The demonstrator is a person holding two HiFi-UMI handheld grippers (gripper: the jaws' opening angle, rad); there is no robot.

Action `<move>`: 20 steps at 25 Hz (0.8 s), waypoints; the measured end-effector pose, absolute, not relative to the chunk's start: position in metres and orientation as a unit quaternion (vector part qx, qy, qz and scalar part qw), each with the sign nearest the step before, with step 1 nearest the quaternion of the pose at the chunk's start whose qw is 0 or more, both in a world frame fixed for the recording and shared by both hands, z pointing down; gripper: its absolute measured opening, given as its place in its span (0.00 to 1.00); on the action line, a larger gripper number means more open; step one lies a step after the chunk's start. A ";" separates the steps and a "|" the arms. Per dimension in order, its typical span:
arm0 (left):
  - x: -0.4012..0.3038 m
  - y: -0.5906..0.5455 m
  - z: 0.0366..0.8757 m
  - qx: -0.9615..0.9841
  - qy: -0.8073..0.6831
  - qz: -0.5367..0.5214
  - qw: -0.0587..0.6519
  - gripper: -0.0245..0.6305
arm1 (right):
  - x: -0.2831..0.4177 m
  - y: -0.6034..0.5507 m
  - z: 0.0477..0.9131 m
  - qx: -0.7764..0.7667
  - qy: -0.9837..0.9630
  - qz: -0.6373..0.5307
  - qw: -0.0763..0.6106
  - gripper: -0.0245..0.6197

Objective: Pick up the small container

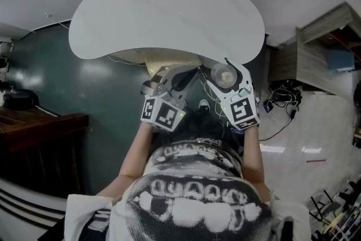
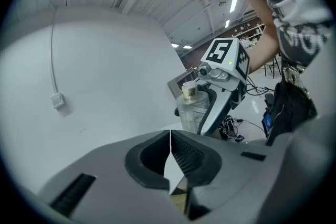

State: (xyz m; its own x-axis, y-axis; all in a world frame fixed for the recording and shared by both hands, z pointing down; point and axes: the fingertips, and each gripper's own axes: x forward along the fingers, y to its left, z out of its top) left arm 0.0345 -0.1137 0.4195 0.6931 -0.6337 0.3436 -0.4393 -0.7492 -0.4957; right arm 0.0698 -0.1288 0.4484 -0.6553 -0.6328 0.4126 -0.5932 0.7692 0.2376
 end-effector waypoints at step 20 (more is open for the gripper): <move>0.034 -0.111 0.415 -0.901 0.299 -0.248 0.194 0.04 | 0.064 -0.127 0.442 0.339 -0.910 -0.046 0.233 0.57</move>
State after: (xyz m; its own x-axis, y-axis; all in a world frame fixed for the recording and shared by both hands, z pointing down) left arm 0.0338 -0.1113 0.4154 0.6984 -0.6346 0.3310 -0.4422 -0.7462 -0.4976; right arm 0.0638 -0.1271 0.4416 -0.6619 -0.6382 0.3932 -0.5948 0.7664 0.2426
